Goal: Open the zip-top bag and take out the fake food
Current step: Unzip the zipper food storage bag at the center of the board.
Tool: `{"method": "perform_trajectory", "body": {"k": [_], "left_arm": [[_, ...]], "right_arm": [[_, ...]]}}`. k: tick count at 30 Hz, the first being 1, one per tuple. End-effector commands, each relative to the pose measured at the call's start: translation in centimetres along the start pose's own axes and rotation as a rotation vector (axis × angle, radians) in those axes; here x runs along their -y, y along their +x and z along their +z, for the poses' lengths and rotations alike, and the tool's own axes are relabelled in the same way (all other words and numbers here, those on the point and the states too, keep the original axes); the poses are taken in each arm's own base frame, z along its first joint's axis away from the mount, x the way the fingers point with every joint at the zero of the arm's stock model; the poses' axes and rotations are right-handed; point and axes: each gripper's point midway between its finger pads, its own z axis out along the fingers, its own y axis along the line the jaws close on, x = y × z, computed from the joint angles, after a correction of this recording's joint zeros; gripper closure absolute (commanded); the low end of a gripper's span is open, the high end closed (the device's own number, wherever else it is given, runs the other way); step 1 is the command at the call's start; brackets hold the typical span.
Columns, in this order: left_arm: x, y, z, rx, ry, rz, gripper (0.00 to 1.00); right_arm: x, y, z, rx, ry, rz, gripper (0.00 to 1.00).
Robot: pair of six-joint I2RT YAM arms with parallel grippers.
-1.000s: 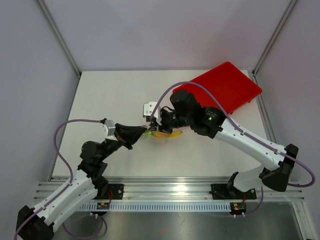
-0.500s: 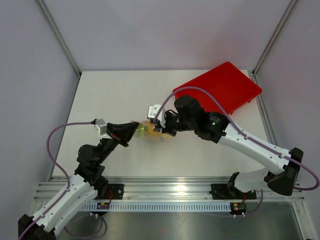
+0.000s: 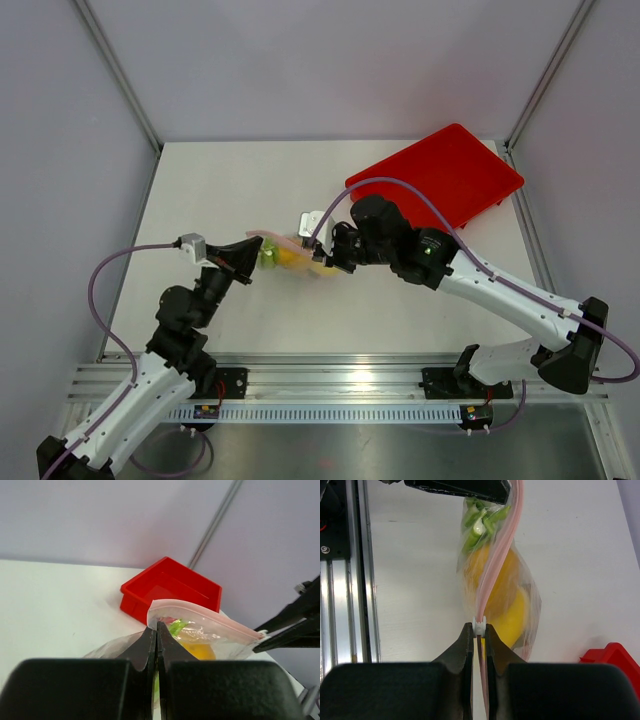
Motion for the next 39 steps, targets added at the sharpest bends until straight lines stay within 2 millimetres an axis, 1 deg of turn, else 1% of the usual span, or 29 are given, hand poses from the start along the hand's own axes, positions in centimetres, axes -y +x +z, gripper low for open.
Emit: {"method": "perform_trajectory", "body": {"k": [1,2,3,6,12,17,20,21,25,28,34,36,37,38,39], "left_arm": [[-4.8,-1.3,-0.3,0.042,-0.264,0.01,1.0],[-5.2,-1.2,-0.4,0.04,-0.285,0.008,1.0],[-6.0,-1.0,-0.6,0.034,-0.331,0.003,1.0],[-7.1,-1.3,-1.3,0.047,-0.4,0.0,1.0],[-8.3,-2.3,-2.8,0.112,-0.471,-0.008,1.0],[-8.8,-2.9,-3.8,0.152,-0.501,-0.005,1.0],[-8.7,-3.4,-4.1,0.175,-0.498,-0.003,1.0],[-8.7,-3.6,-4.2,0.183,-0.498,-0.002,1.0],[-8.9,-3.9,-4.6,0.201,-0.511,0.004,1.0],[-9.2,-3.9,-4.9,0.209,-0.526,0.002,1.0],[-9.2,-4.0,-4.9,0.209,-0.526,0.003,1.0],[-8.8,-4.1,-4.7,0.213,-0.504,0.001,1.0],[-8.7,-3.8,-4.6,0.206,-0.485,0.014,1.0],[-7.7,-4.0,-4.1,0.215,-0.429,0.014,1.0],[-7.4,-4.0,-3.9,0.213,-0.406,0.017,1.0]], "right_arm": [[0.6,-0.7,-2.0,0.022,0.047,0.014,0.99],[0.7,-0.7,-2.0,0.021,0.049,0.013,0.99],[0.7,-0.6,-1.9,0.019,0.051,0.015,0.99],[0.8,-0.6,-2.1,0.02,0.056,0.018,0.99],[0.9,-0.3,-2.2,0.008,0.06,0.02,0.99],[1.0,0.0,-2.4,-0.01,0.069,0.036,0.99],[1.2,0.4,-2.3,-0.043,0.083,0.054,0.99],[1.2,0.9,-2.3,-0.07,0.084,0.063,0.99],[1.0,1.2,-2.3,-0.086,0.077,0.081,0.99],[0.9,1.2,-2.6,-0.085,0.076,0.083,0.98],[0.7,1.3,-2.8,-0.087,0.07,0.084,0.96],[0.5,1.1,-2.8,-0.074,0.059,0.085,0.72],[0.3,0.9,-2.6,-0.064,0.047,0.082,0.62],[0.1,0.7,-2.7,-0.051,0.038,0.081,0.57],[0.0,0.1,-2.8,-0.018,0.029,0.079,0.47]]}}
